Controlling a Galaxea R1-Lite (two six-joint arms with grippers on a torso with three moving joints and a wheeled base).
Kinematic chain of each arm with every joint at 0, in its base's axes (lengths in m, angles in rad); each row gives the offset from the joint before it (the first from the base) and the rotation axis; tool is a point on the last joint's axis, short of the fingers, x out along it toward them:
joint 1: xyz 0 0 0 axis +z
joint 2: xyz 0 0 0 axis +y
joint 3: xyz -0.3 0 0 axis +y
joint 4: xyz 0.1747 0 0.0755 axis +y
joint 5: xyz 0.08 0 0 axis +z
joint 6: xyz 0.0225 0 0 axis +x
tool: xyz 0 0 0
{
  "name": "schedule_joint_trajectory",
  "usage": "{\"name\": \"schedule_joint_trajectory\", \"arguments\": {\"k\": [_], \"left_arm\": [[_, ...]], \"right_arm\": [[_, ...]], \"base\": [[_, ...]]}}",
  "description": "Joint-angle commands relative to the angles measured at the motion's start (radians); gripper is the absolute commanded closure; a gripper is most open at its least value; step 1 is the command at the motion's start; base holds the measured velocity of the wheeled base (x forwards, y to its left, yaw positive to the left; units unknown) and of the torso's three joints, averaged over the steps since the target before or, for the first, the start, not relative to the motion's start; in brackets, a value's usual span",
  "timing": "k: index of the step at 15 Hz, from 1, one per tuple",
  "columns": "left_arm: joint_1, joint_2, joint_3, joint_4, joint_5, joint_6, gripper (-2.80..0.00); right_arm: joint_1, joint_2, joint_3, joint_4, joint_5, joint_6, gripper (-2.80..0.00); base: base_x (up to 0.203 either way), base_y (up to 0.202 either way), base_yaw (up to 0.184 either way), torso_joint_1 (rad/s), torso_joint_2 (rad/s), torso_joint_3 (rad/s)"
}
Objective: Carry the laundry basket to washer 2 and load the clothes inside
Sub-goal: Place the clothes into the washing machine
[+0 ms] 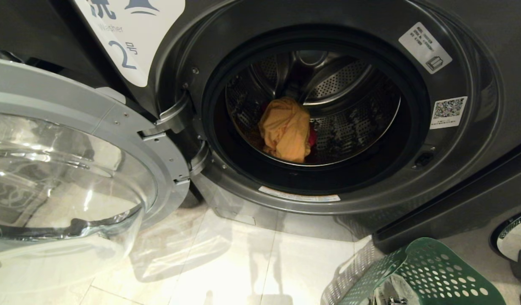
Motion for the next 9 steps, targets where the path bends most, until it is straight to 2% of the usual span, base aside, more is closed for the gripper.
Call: {"name": "schedule_joint_trajectory", "arguments": {"k": [1, 3, 5, 7, 9], "left_arm": [[0.001, 0.002, 0.04, -0.001, -0.001, 0.003, 0.0], [0.0, 0.001, 0.04, -0.001, -0.001, 0.006, 0.0], [0.0, 0.0, 0.04, -0.001, 0.0, 0.0, 0.0], [0.0, 0.0, 0.04, -0.001, 0.009, -0.03, 0.0], [0.0, 0.0, 0.04, -0.004, 0.013, -0.07, 0.0]], "right_arm": [[0.0, 0.001, -0.003, -0.001, -0.001, -0.009, 0.0], [0.0, 0.022, -0.093, 0.042, -0.001, -0.058, 0.0], [-0.004, 0.138, -0.257, 0.169, -0.007, -0.075, 0.0], [-0.023, 0.341, -0.344, 0.24, -0.032, -0.042, 0.0], [-0.037, 0.564, -0.405, 0.272, -0.064, 0.034, 0.0]], "base": [[0.0, 0.0, 0.0, 0.0, 0.0, 0.0], [0.0, 0.0, 0.0, 0.0, 0.0, 0.0], [0.0, 0.0, 0.0, 0.0, 0.0, 0.0], [0.0, 0.0, 0.0, 0.0, 0.0, 0.0], [0.0, 0.0, 0.0, 0.0, 0.0, 0.0]]}}
